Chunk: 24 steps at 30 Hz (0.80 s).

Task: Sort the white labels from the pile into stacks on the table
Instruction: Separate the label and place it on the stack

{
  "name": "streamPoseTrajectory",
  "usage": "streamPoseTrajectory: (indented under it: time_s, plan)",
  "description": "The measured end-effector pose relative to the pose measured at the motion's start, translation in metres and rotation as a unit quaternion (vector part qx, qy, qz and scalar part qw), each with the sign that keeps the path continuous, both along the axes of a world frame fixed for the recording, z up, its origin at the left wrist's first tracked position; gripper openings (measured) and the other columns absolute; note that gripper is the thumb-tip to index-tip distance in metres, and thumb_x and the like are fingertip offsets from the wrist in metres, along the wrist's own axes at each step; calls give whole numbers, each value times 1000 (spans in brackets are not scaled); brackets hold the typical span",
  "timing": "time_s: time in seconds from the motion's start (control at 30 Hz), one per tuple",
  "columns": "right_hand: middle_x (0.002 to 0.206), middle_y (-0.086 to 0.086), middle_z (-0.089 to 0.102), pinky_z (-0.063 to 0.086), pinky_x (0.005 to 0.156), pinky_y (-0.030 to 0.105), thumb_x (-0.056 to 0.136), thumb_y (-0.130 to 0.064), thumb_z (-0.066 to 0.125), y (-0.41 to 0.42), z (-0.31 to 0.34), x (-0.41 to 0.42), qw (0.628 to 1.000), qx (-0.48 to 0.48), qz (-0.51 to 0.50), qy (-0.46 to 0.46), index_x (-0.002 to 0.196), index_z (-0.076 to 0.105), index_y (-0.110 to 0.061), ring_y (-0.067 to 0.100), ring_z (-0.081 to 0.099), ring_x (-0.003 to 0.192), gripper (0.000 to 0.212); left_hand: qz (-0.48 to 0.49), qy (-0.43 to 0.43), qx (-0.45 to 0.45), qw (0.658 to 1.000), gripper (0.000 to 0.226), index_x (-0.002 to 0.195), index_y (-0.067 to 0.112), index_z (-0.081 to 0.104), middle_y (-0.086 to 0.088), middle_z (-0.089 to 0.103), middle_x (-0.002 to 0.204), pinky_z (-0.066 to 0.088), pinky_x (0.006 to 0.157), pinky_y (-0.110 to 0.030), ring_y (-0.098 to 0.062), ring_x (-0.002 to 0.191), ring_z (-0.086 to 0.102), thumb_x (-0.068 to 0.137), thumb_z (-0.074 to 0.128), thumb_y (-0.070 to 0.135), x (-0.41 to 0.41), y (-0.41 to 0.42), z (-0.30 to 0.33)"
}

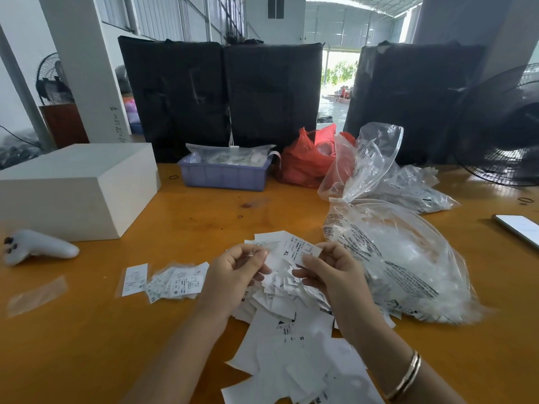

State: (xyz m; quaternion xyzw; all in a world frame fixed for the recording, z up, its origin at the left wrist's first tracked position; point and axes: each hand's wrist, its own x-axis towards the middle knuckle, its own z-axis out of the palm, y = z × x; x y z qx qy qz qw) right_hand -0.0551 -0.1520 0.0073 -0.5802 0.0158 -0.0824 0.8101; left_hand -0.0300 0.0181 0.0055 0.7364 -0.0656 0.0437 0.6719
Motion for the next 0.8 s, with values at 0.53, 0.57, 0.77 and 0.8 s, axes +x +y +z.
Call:
streamPoseTrajectory:
  time_s: [0.53, 0.57, 0.77, 0.8]
  plan:
    - [66, 5, 70, 51, 50, 20, 87, 2, 63, 0, -2, 2, 988, -134, 72, 31, 83, 56, -8, 19, 70, 61, 13, -7, -11, 33, 999, 10, 94, 21, 67, 13, 72, 70, 50, 57, -11, 1, 63, 66, 87, 65, 29, -1, 1, 2]
    - [65, 5, 70, 51, 50, 21, 87, 1, 63, 0, -2, 2, 984, -155, 80, 33, 84, 56, -8, 18, 69, 60, 12, -12, -5, 36, 999, 11, 94, 22, 67, 13, 72, 72, 51, 57, -12, 1, 65, 67, 87, 65, 30, -1, 1, 2]
    - [62, 1, 68, 50, 54, 21, 86, -2, 65, -2, 1, 0, 978, -200, 58, 2, 83, 62, -7, 15, 68, 59, 7, -59, 27, 33, 997, 9, 86, 19, 73, 4, 74, 73, 50, 55, -13, -4, 62, 66, 86, 68, 27, -3, 2, 5]
    - [61, 0, 67, 49, 52, 20, 86, -3, 66, -1, 1, 0, 978, -202, 54, -4, 82, 63, -8, 15, 67, 58, 7, -61, 27, 42, 997, 9, 83, 22, 74, 2, 74, 73, 49, 54, -14, -5, 60, 63, 86, 68, 29, -3, 1, 5]
